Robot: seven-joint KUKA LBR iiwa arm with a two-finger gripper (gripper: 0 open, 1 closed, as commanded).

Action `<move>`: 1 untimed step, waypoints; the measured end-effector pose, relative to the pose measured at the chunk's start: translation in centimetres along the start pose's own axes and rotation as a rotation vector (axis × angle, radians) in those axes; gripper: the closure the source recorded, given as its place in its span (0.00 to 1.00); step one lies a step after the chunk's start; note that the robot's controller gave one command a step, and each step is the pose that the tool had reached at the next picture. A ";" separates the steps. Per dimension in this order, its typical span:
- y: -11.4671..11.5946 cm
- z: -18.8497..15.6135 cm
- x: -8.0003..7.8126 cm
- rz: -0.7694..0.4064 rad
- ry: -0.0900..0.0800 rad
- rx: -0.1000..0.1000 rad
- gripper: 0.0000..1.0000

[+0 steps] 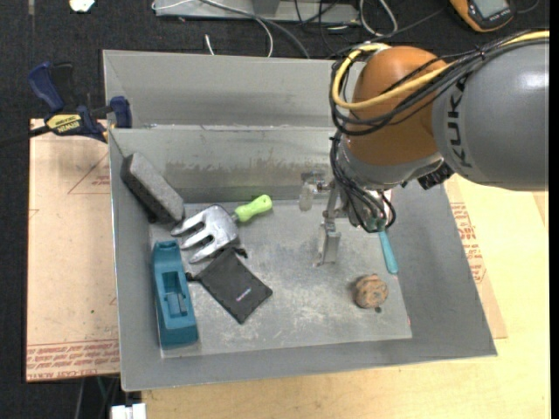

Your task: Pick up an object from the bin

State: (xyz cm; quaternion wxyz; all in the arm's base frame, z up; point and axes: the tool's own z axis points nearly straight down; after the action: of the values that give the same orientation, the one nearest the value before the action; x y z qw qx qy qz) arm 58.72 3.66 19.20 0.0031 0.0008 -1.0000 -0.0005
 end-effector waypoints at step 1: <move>0.0 -0.5 -0.2 0.001 -0.008 0.000 0.00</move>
Offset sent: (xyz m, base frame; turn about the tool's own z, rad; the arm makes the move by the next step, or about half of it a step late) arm 0.0688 0.0977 -0.1220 -0.2237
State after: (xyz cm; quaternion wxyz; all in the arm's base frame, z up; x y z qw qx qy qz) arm 58.89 3.66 19.68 -0.0009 0.0003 -1.0000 -0.0008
